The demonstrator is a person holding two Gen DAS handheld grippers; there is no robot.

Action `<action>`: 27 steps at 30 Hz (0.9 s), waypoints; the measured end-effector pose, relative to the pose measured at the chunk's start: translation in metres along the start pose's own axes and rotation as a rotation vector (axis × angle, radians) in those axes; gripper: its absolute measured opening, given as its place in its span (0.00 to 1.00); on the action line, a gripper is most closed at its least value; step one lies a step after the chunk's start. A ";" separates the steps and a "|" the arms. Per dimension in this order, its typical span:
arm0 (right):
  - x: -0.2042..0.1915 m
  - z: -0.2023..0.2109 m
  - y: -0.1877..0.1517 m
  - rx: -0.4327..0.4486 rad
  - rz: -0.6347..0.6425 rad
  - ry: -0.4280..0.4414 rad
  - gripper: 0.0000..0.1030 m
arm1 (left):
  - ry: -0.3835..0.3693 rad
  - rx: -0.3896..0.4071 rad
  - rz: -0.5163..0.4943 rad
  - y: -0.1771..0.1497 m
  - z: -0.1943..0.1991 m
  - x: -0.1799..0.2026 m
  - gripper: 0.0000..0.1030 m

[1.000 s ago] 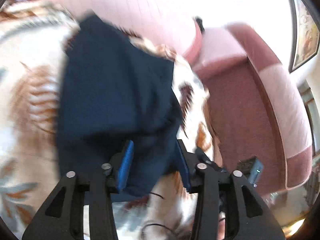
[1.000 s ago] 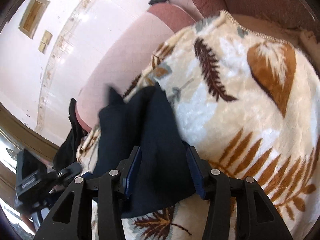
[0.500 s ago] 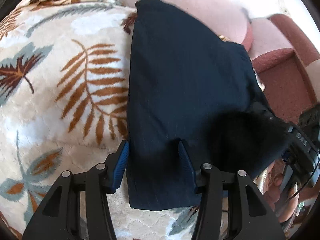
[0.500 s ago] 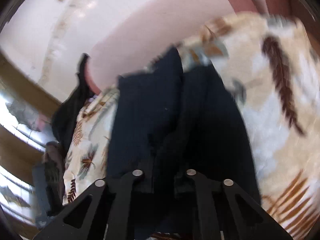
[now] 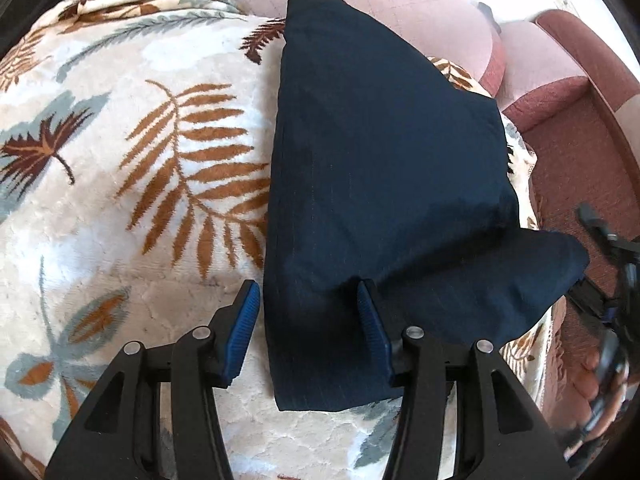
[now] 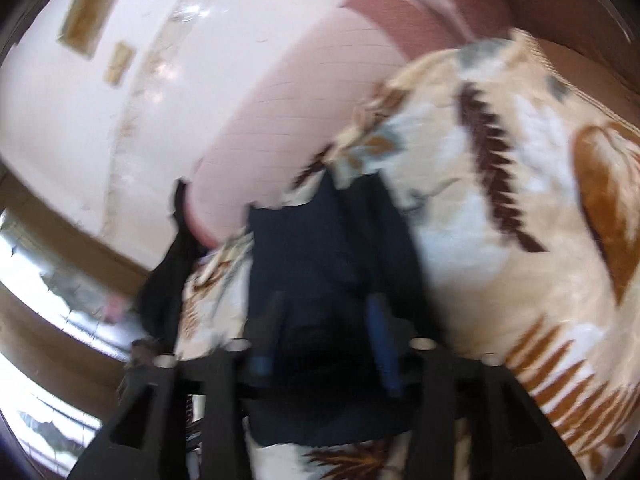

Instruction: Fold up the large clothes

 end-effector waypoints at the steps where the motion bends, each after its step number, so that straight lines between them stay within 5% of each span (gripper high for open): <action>1: -0.007 -0.008 -0.008 -0.049 0.041 -0.006 0.67 | 0.005 0.001 0.001 -0.001 0.000 -0.001 0.48; 4: -0.005 -0.037 -0.037 -0.181 0.203 -0.184 0.65 | 0.020 0.002 -0.002 -0.004 0.001 0.000 0.48; 6: -0.011 -0.040 -0.048 -0.210 0.250 -0.141 0.04 | 0.028 0.009 -0.011 -0.005 0.008 0.002 0.48; 11: 0.008 -0.011 -0.042 -0.072 0.207 -0.132 0.02 | 0.066 0.044 -0.061 -0.001 0.015 0.007 0.50; 15: 0.066 -0.027 -0.056 -0.149 0.094 -0.197 0.02 | 0.099 0.024 -0.071 -0.005 0.008 0.002 0.51; 19: 0.060 -0.018 -0.051 -0.139 0.050 -0.155 0.04 | 0.113 0.023 -0.070 -0.006 0.009 -0.001 0.51; 25: 0.038 0.008 0.003 -0.001 0.016 -0.115 0.20 | 0.100 0.046 -0.059 0.016 0.019 -0.007 0.51; 27: 0.030 0.009 0.025 0.050 0.014 -0.116 0.45 | 0.091 0.048 -0.033 0.028 0.019 -0.011 0.51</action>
Point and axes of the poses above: each gripper's, at about its wrist camera, not at the fingertips, and z roughly against the way its jaws point, x to its right, y to its top, the point moved 10 cm from there along -z, roughly the way its jaws point, and after that the axes turned 2 degrees about x, right-handed, at the moved point
